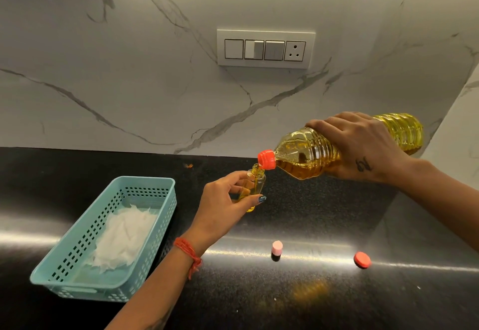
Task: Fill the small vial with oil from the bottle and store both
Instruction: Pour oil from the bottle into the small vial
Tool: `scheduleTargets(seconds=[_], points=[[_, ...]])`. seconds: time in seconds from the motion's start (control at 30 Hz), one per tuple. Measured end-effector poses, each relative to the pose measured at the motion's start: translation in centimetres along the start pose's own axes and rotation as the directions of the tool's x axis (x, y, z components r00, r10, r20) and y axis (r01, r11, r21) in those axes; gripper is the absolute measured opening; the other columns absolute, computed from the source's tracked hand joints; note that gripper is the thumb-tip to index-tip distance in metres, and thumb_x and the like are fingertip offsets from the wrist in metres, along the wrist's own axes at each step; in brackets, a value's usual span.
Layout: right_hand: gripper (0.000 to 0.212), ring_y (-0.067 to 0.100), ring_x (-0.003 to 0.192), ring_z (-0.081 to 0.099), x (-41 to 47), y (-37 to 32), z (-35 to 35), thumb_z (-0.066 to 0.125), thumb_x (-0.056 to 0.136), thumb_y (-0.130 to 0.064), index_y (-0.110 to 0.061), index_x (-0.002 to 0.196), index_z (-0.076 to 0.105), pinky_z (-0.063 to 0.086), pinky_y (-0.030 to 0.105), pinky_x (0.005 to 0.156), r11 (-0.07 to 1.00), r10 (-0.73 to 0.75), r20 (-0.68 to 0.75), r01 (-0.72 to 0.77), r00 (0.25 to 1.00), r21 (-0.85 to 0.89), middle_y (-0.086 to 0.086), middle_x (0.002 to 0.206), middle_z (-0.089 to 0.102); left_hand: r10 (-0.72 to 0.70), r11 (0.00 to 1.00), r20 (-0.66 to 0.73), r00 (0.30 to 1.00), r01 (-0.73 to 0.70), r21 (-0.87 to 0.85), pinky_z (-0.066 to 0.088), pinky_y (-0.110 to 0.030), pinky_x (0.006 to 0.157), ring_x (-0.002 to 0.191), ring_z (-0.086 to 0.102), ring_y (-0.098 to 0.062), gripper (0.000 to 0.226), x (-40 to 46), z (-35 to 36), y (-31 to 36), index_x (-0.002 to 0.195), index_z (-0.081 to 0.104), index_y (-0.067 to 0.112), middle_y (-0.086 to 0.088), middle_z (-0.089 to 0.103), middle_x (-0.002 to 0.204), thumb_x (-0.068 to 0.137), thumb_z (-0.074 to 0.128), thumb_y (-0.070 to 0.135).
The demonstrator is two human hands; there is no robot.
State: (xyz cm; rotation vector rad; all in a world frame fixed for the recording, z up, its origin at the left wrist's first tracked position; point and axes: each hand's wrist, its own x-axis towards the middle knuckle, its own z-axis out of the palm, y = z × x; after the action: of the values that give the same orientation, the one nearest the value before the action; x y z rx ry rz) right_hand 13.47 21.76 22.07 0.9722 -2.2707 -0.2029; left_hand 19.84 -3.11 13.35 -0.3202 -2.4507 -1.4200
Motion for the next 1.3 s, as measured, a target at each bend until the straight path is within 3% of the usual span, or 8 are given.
scheduleTargets(seconds=[0.57, 1.3], points=[[0.082, 0.035, 0.084, 0.065, 0.15, 0.3, -0.32, 0.081, 0.058, -0.047, -0.013, 0.124, 0.047, 0.052, 0.044, 0.073, 1.0, -0.023, -0.009, 0.023, 1.0, -0.018, 0.013, 0.1, 0.069, 0.016, 1.0, -0.015, 1.0, -0.016, 0.02, 0.057, -0.034, 0.083, 0.094, 0.064, -0.015, 0.044, -0.18, 0.02, 0.3, 0.117, 0.06, 0.017, 0.0, 0.068, 0.104, 0.076, 0.072, 0.025], [0.081, 0.036, 0.085, 0.066, 0.32, 0.41, -0.38, 0.082, 0.057, -0.046, -0.013, 0.123, 0.046, 0.052, 0.046, 0.074, 0.999, -0.036, -0.026, 0.036, 0.999, -0.012, 0.014, 0.099, 0.069, 0.02, 0.999, -0.031, 0.999, -0.019, 0.042, 0.054, -0.024, 0.083, 0.096, 0.063, -0.012, 0.043, -0.05, 0.13, 0.24, 0.116, 0.059, 0.019, 0.001, 0.068, 0.107, 0.075, 0.072, 0.027]])
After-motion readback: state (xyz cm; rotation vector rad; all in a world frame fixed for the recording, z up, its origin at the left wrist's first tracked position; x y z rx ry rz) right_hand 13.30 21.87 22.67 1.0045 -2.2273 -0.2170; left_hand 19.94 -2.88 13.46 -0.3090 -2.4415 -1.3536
